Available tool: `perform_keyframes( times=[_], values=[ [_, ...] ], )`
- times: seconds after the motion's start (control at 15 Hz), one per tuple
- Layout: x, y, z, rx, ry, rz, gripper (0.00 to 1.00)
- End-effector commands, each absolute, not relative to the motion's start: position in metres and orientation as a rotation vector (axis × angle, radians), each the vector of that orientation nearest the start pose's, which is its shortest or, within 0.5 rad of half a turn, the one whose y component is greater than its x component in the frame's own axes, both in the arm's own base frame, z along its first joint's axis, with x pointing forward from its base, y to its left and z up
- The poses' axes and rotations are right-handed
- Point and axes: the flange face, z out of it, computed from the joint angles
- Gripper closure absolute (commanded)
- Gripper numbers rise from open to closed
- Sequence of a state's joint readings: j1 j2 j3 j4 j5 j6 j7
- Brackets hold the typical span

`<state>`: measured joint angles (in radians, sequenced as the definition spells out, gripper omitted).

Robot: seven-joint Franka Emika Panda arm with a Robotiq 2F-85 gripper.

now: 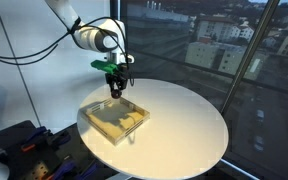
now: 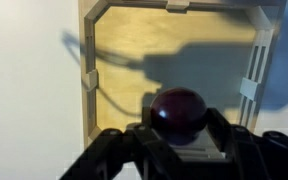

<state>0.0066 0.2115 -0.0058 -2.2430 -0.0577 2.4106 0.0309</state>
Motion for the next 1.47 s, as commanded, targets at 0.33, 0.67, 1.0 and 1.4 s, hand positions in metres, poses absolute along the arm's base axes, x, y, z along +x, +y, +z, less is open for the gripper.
perform_keyframes(
  times=[0.33,0.67,1.0,1.4],
  values=[
    [0.538,-0.004,0.246,-3.227,0.037,0.039,0.67],
    [0.538,-0.005,0.229,-3.234,0.057,0.042,0.67],
    [0.536,-0.006,0.213,-3.228,0.069,0.056,0.67],
    [0.536,-0.008,0.194,-3.228,0.086,0.085,0.67]
  ],
)
